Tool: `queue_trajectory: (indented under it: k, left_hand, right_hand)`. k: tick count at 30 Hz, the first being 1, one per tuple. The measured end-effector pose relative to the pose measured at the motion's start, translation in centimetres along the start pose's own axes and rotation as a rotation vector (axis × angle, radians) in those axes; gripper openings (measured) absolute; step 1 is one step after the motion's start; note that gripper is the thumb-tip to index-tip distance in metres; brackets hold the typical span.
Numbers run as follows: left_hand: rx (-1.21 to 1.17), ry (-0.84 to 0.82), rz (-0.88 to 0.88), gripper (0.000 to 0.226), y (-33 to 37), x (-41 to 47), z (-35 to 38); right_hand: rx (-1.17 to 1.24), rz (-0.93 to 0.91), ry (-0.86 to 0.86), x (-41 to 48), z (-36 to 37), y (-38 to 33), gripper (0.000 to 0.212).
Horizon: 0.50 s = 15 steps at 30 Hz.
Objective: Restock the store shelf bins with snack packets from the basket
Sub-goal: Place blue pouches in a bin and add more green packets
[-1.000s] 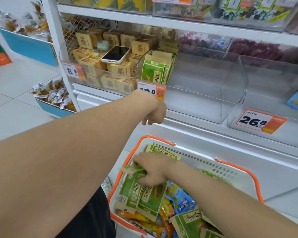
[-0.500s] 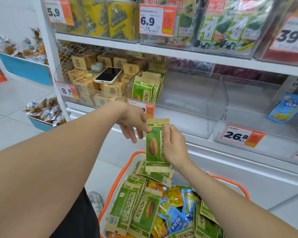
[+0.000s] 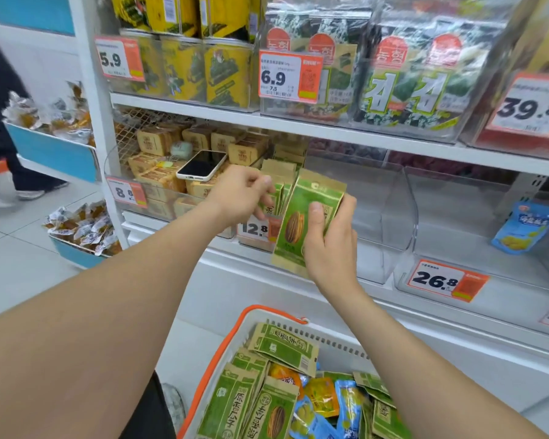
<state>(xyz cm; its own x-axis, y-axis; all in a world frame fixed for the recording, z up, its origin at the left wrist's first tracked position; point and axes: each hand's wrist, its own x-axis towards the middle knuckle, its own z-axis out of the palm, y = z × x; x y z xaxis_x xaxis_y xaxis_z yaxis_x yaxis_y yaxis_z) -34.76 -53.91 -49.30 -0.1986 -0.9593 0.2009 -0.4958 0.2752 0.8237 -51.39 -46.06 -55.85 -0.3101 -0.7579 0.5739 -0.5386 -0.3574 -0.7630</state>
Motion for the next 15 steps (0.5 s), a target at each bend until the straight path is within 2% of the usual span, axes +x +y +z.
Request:
queue_trajectory:
  k: [1,2,4,7,11,15]
  left_hand:
    - [0.052,0.08,0.011,0.018,-0.3,0.2,-0.3]
    - [0.123,0.121,0.018,0.026,-0.7,0.4,-0.5]
    - [0.278,0.102,0.022,0.042,-1.9,0.7,-0.7]
    - [0.439,0.043,0.048,0.047,-2.9,0.9,-0.9]
    - [0.486,0.005,0.031,0.056,-3.0,1.1,-1.1]
    - [0.518,0.014,0.025,0.054,-3.2,1.3,-1.3]
  right_hand:
    - [0.04,-0.025,0.006,0.5,0.1,-0.7,0.019]
    - [0.086,-0.053,0.001,1.0,0.3,-1.4,0.021]
    - [0.151,-0.088,-0.025,1.8,0.4,-2.6,0.025]
    - [0.173,-0.138,0.019,2.5,0.6,-3.6,0.028]
    - [0.124,-0.227,0.082,3.3,1.2,-3.7,0.025]
    - [0.085,-0.253,0.001,4.5,1.8,-2.6,0.024]
